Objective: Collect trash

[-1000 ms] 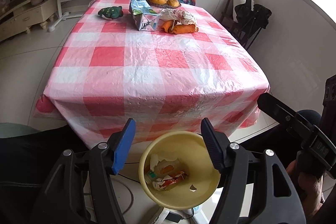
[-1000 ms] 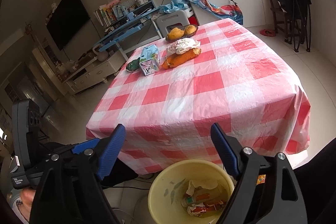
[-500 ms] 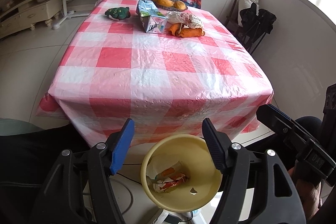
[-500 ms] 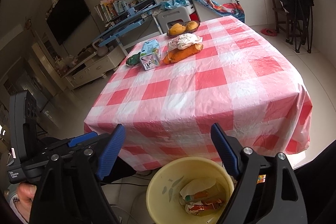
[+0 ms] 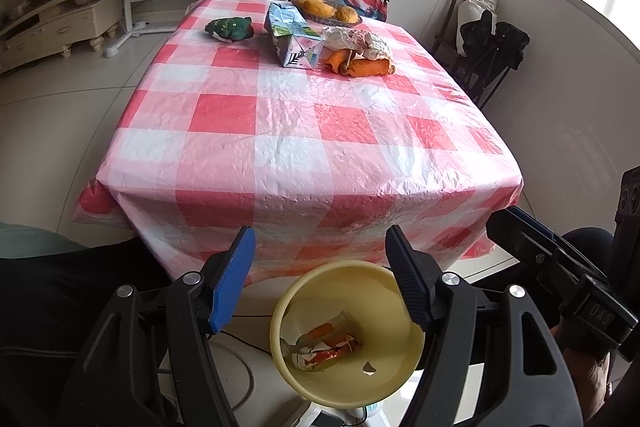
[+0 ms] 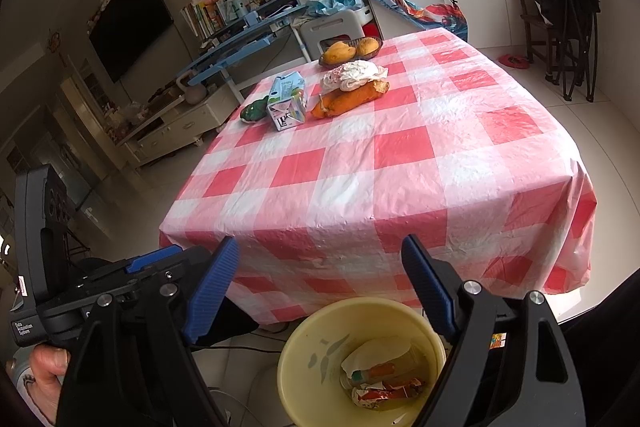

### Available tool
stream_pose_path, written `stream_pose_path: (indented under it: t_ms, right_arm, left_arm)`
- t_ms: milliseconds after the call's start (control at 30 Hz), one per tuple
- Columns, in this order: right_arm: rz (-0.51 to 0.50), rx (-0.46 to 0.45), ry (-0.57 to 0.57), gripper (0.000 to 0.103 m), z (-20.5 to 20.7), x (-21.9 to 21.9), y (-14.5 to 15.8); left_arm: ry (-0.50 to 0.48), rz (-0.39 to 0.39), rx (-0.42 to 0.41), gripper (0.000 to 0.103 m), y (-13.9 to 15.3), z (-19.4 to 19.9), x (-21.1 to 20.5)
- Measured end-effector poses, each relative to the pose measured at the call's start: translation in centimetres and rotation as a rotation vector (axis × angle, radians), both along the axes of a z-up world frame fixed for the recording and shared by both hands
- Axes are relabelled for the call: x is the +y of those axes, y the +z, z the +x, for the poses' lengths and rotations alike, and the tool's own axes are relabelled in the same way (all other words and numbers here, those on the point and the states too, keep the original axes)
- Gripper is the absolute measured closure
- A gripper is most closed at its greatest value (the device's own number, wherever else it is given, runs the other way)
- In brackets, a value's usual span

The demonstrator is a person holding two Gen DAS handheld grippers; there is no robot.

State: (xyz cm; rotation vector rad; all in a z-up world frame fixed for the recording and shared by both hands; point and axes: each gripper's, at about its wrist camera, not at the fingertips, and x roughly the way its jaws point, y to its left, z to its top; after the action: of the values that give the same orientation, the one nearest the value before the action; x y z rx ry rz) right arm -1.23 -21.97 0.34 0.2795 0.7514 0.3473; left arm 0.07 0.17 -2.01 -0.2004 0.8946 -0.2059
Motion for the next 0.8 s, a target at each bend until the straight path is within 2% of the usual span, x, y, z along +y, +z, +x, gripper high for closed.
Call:
stream_pose_path:
  t_ms: [233,400,667,800]
  right_arm:
    - [0.0,0.001,-0.002,0.023,0.1,0.1,-0.1]
    - [0.019,0.033,-0.012,0.023,1.3,-0.2,0.2]
    - [-0.025,0.058,0.036,0.023,6.3,1.3,1.5]
    - [-0.049,0.051,0.017,0.023,10.2,1.7,2.2]
  left_arm:
    - [0.033,-0.019,-0.009,0.038,0.3,-0.1,0.8]
    - [0.064,-0.05,-0.02,0.038,1.1,0.1,1.8]
    - [0.108,-0.082,-0.061,0.038,3.8,2.2,3.5]
    - [0.131,-0.094,-0.08,0.037,5.2,4.5,4.4]
